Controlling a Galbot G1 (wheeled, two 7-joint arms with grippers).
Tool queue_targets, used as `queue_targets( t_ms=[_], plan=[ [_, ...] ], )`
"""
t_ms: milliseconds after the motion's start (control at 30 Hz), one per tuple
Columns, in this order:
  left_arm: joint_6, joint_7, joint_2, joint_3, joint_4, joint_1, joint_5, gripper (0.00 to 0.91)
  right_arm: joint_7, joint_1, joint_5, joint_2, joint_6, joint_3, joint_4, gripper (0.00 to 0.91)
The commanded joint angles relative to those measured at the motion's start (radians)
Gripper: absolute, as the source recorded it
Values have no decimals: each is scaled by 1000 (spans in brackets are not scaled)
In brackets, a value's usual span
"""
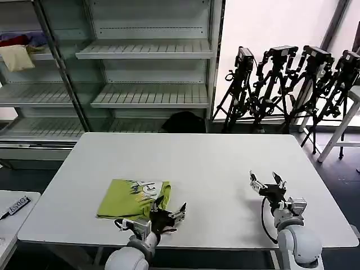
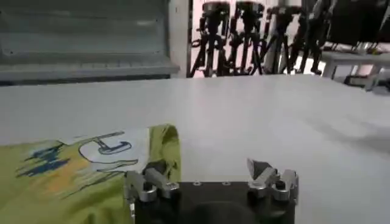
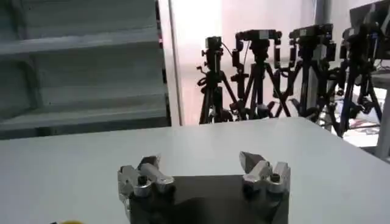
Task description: Fold and organize the clothes.
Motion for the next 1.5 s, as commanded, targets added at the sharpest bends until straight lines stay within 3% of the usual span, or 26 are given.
queue_targets(
  t_ms=[33,233,433,1500],
  plan=[
    [-114,59,73,-248,-119,-22,-153,907,-1,-3,3,-4,1,1,3,907],
    [-75,135,146,-517,-52,-14,-176,907,1,1,27,-3,-12,-3,0,907],
    [-39,133,184,-614,71,-6,-229,907,-1,3,17,-2,-13,-9,6,907],
    [-59,145,121,-459,126,20,-160,907,0,-3,10,-4,-14,-11,12,907]
  ],
)
